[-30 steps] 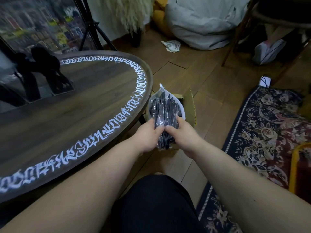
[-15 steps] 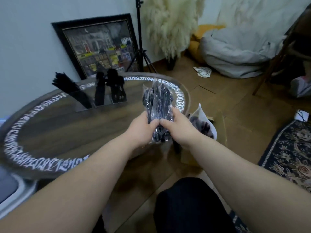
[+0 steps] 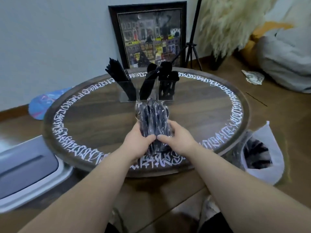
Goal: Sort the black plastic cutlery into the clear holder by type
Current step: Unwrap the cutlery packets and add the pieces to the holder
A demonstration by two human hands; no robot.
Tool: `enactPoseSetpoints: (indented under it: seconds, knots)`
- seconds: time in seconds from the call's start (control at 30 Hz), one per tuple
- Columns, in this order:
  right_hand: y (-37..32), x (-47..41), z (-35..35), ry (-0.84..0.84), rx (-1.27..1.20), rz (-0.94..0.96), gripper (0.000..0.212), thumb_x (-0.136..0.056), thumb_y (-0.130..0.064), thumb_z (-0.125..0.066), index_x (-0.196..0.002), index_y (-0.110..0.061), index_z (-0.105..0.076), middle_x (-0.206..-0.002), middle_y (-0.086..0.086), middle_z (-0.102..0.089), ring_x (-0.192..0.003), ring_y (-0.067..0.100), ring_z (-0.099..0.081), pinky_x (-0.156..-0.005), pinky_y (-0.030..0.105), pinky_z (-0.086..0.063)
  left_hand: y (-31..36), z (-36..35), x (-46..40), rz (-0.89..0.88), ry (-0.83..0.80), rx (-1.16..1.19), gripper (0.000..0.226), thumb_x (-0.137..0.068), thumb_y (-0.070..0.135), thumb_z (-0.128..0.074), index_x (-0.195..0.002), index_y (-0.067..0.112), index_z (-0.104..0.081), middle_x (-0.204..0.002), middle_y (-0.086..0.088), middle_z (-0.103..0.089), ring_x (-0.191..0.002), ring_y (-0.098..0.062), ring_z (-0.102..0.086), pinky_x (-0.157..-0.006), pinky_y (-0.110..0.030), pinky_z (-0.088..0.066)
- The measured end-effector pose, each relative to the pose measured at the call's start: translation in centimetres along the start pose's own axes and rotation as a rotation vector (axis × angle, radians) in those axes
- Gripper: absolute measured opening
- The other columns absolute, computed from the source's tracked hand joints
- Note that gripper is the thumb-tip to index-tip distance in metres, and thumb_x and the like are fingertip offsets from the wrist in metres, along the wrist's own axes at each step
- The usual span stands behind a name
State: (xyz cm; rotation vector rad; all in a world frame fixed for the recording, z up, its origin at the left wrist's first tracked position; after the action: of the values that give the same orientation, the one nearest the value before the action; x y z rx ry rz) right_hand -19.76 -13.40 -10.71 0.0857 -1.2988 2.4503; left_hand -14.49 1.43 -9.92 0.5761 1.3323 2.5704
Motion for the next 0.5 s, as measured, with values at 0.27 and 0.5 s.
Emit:
enactPoseSetpoints:
  seconds: [0.27, 0.5]
  knots:
    - [-0.7, -3.9, 1.9, 0.081, 0.27, -0.036, 0.06, -0.082, -0.052, -0.064, -0.131, -0.021, -0.05, -0.12, 0.0, -0.062, -0.11, 0.02, -0.057, -0.088, 0.032, -0.046, -2.7, 1.6, -3.1, 0.054, 0.18, -0.237, 0.114, -0.045, 0.086, -0.055, -0.14, 0.026, -0.036, -0.138, 0.003, -0.049, -0.124, -0.024, -0.049, -0.099, -0.048, -0.045]
    - [-1.0, -5.4, 2.0, 0.088, 0.437, 0.002, 0.022, -0.082, -0.044, -0.065, -0.076, -0.024, -0.057, -0.094, 0.001, -0.063, -0.086, 0.021, -0.059, -0.069, 0.029, -0.043, -2.6, 1.5, -3.0, -0.052, 0.097, -0.317, 0.115, -0.055, 0.08, -0.059, -0.149, 0.028, -0.017, -0.152, 0.003, -0.031, -0.138, -0.022, -0.031, -0.11, -0.048, -0.034]
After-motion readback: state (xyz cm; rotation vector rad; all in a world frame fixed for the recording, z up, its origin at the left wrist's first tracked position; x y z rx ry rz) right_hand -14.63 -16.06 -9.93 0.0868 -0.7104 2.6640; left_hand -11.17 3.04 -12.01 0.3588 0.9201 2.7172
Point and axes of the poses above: each hand's wrist, its own x-axis away from the middle knuckle, its own z-axis out of the back of the hand, y = z × x, the point moved 1 cm from there along -x, towards the middle knuckle
